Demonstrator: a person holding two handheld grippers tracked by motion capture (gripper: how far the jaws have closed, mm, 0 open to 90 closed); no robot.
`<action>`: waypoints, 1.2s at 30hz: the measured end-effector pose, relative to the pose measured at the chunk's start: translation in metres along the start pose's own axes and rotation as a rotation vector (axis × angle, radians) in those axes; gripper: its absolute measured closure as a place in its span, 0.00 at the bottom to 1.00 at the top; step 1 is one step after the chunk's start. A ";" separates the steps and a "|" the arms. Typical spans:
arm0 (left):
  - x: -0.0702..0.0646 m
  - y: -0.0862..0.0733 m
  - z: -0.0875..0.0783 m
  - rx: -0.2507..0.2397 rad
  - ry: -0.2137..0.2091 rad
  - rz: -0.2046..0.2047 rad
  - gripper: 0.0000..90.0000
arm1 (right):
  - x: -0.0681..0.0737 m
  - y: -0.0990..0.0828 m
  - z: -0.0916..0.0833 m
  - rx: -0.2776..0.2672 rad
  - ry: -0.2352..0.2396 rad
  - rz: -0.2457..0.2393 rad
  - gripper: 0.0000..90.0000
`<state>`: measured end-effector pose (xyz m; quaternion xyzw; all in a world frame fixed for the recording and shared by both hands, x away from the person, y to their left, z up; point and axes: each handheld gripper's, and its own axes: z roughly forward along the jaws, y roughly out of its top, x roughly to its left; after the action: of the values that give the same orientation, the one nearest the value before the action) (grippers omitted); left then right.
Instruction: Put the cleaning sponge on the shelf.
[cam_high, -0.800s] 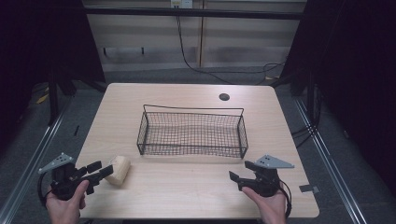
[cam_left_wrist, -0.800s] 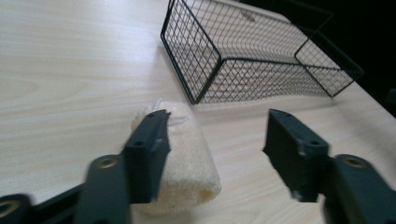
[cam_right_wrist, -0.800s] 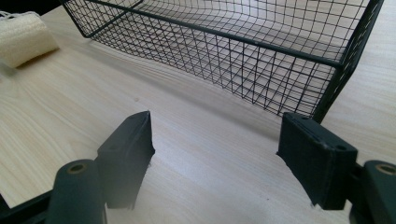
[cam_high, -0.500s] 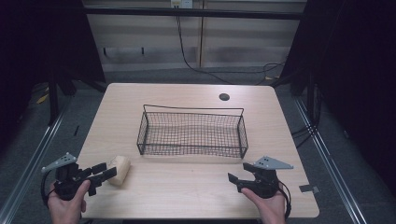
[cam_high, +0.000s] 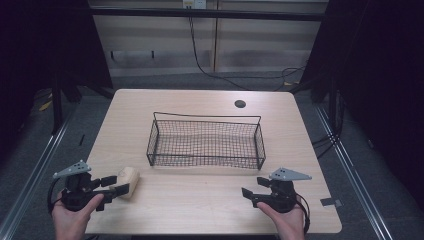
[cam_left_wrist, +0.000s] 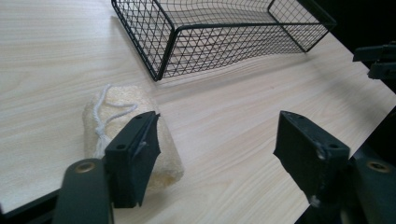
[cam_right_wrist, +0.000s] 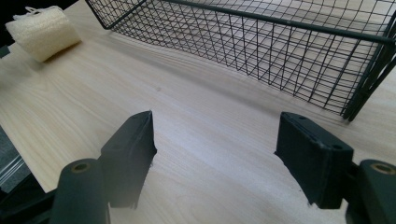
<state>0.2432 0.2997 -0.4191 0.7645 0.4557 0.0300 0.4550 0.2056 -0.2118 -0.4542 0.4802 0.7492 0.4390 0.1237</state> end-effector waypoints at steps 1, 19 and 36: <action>0.001 0.003 0.000 0.009 0.005 0.001 0.31 | 0.000 0.000 0.001 0.005 0.005 0.000 0.31; 0.005 0.028 0.007 0.194 0.006 0.020 0.22 | -0.001 -0.001 0.001 0.005 -0.006 0.002 0.29; 0.035 0.046 0.009 0.337 0.037 -0.058 0.21 | 0.003 -0.004 0.008 0.045 0.039 0.042 0.26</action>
<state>0.2979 0.3111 -0.4040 0.8158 0.4844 -0.0460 0.3126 0.2065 -0.2060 -0.4617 0.4900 0.7508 0.4339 0.0889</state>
